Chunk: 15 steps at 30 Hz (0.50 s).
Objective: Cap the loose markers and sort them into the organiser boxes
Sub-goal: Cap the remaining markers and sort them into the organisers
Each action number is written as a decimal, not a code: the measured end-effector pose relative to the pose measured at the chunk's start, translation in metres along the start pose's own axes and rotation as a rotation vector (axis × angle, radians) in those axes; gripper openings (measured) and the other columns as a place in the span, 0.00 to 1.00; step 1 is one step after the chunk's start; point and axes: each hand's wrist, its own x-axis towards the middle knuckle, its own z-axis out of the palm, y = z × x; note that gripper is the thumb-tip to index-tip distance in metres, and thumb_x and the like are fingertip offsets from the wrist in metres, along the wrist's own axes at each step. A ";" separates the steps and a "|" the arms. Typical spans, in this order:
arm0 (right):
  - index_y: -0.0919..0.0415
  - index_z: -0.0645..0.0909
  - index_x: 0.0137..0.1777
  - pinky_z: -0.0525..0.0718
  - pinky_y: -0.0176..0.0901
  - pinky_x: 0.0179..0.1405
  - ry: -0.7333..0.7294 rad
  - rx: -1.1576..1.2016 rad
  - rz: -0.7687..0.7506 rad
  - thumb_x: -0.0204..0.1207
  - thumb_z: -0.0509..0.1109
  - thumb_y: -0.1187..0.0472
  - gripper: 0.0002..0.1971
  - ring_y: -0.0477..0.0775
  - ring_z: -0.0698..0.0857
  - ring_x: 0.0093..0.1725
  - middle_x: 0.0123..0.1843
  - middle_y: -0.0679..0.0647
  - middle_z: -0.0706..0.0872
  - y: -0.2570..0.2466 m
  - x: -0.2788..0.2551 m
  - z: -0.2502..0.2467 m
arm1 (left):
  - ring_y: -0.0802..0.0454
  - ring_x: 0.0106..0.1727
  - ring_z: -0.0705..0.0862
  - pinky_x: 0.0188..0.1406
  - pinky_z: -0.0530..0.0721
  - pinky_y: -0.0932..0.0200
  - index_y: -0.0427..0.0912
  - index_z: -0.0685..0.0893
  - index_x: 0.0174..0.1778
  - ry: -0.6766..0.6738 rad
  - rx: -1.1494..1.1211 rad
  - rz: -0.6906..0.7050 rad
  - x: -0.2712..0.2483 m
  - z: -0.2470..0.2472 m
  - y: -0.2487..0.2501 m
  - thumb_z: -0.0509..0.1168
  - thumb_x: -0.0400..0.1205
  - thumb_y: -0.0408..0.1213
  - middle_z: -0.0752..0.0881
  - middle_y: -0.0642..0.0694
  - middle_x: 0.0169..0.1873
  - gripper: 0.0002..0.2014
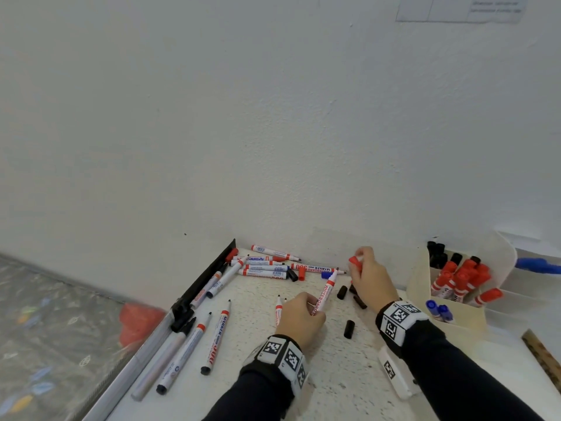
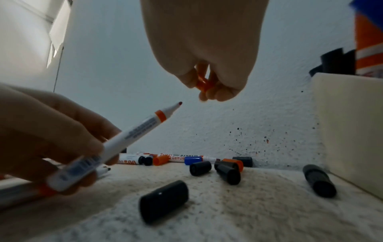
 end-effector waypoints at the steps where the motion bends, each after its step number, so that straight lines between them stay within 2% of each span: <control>1: 0.55 0.68 0.65 0.78 0.38 0.37 0.004 0.047 -0.012 0.83 0.57 0.58 0.12 0.51 0.81 0.37 0.40 0.55 0.82 0.001 -0.003 -0.002 | 0.57 0.49 0.80 0.53 0.81 0.66 0.44 0.79 0.61 -0.008 0.007 0.009 0.000 0.000 0.001 0.65 0.79 0.37 0.83 0.47 0.56 0.14; 3: 0.59 0.70 0.67 0.77 0.36 0.48 0.035 0.109 -0.031 0.83 0.57 0.61 0.14 0.48 0.80 0.45 0.50 0.54 0.81 0.000 -0.013 -0.009 | 0.56 0.52 0.81 0.58 0.81 0.63 0.44 0.79 0.61 -0.026 0.022 0.027 -0.002 0.000 0.002 0.64 0.80 0.35 0.83 0.47 0.58 0.13; 5: 0.62 0.74 0.60 0.75 0.32 0.55 0.093 0.173 -0.057 0.81 0.60 0.66 0.09 0.44 0.75 0.49 0.55 0.52 0.74 -0.001 -0.024 -0.014 | 0.56 0.53 0.81 0.58 0.80 0.64 0.44 0.79 0.61 -0.046 0.026 0.049 -0.003 -0.001 0.004 0.63 0.81 0.33 0.83 0.48 0.58 0.13; 7: 0.59 0.71 0.53 0.77 0.29 0.51 0.109 0.230 -0.054 0.80 0.61 0.68 0.06 0.43 0.76 0.46 0.53 0.53 0.73 0.000 -0.034 -0.017 | 0.57 0.50 0.80 0.56 0.80 0.65 0.45 0.80 0.60 -0.067 0.022 0.070 -0.005 0.000 0.005 0.62 0.81 0.32 0.83 0.49 0.56 0.12; 9: 0.55 0.69 0.52 0.80 0.33 0.51 0.072 0.283 -0.019 0.80 0.61 0.68 0.08 0.48 0.80 0.50 0.52 0.55 0.77 0.004 -0.042 -0.016 | 0.58 0.49 0.81 0.55 0.81 0.64 0.46 0.80 0.59 -0.080 0.015 0.084 -0.007 0.001 0.005 0.62 0.81 0.31 0.83 0.50 0.54 0.12; 10: 0.54 0.69 0.53 0.81 0.36 0.53 0.050 0.299 0.003 0.80 0.61 0.68 0.08 0.51 0.82 0.53 0.53 0.55 0.79 0.006 -0.045 -0.017 | 0.58 0.49 0.81 0.51 0.81 0.66 0.47 0.81 0.57 -0.084 0.005 0.092 -0.007 0.002 0.005 0.62 0.81 0.31 0.84 0.50 0.54 0.11; 12: 0.54 0.70 0.54 0.80 0.30 0.49 0.034 0.331 0.039 0.81 0.61 0.67 0.08 0.49 0.83 0.54 0.52 0.52 0.81 0.009 -0.051 -0.020 | 0.61 0.47 0.81 0.40 0.77 0.73 0.49 0.81 0.55 -0.101 -0.016 0.107 -0.009 0.003 0.005 0.61 0.82 0.31 0.83 0.52 0.51 0.11; 15: 0.52 0.71 0.55 0.79 0.23 0.41 -0.002 0.437 0.059 0.81 0.61 0.68 0.10 0.43 0.83 0.50 0.49 0.47 0.82 0.010 -0.060 -0.027 | 0.61 0.47 0.80 0.39 0.74 0.73 0.47 0.80 0.59 -0.155 -0.001 0.149 -0.009 0.003 0.005 0.60 0.83 0.30 0.81 0.53 0.50 0.12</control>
